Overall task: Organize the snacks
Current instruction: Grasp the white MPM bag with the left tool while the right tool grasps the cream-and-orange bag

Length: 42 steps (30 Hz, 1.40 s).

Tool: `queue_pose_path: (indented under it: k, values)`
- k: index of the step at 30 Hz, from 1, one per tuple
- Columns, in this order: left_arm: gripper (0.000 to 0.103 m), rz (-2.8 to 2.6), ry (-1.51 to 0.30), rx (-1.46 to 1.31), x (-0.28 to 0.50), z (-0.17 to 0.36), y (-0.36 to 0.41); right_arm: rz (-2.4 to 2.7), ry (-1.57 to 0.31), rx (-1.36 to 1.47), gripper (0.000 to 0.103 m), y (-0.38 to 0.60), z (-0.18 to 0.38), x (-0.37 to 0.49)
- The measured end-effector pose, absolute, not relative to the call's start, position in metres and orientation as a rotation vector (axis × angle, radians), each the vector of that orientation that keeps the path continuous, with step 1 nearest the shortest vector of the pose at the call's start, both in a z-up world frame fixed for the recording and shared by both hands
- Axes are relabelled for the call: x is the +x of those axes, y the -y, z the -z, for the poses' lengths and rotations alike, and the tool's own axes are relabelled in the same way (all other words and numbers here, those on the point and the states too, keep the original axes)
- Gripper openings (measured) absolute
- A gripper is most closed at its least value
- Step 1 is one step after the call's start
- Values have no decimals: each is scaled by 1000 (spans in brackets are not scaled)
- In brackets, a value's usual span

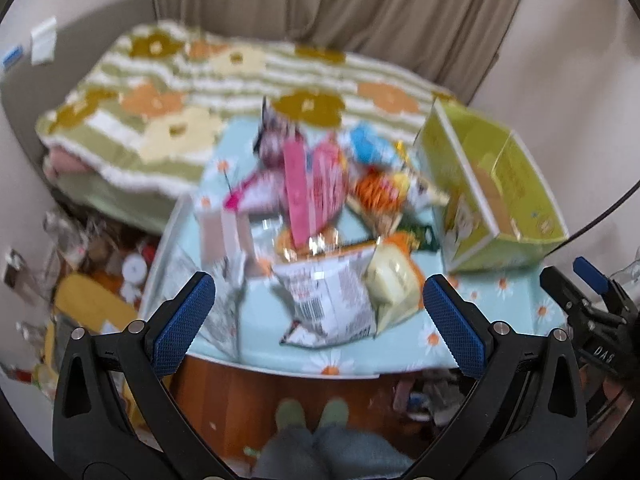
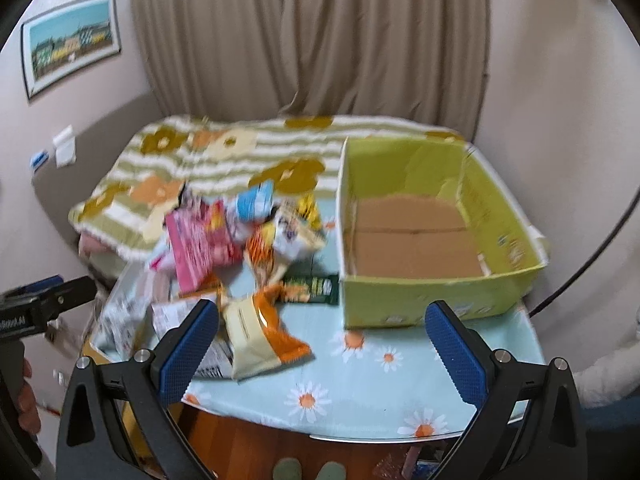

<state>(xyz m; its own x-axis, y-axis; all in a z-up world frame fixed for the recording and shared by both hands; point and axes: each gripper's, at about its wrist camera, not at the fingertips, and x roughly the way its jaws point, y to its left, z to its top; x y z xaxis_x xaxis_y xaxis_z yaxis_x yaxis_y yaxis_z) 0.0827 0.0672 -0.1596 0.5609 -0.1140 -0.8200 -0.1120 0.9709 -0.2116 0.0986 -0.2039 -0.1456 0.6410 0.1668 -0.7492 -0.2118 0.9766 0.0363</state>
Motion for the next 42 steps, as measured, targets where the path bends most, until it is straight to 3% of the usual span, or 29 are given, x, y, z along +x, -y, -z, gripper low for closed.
queue_pose_path:
  k: [14,21,25,37,41,42]
  values:
    - [103,-96,-1180,-272,122,251,-27,-503,-1021,-292,103,163,263,131]
    - [92,-159,-1238,-331,137,281,-27,-614,-1046,-325,103,151,278,145]
    - [81,-165,-1254,-371,142,293,-28,-654,-1043,-347,103,143,284,151]
    - [69,-190,-1239,-343,139,291,-33,-718,-1042,-343,102,130,290,167]
    - [69,-204,-1230,-297,138,287,-33,-734,-1064,-314,96,128,292,178]
    - [69,-205,-1229,-292,137,286,-34,-737,-1071,-309,90,127,293,180]
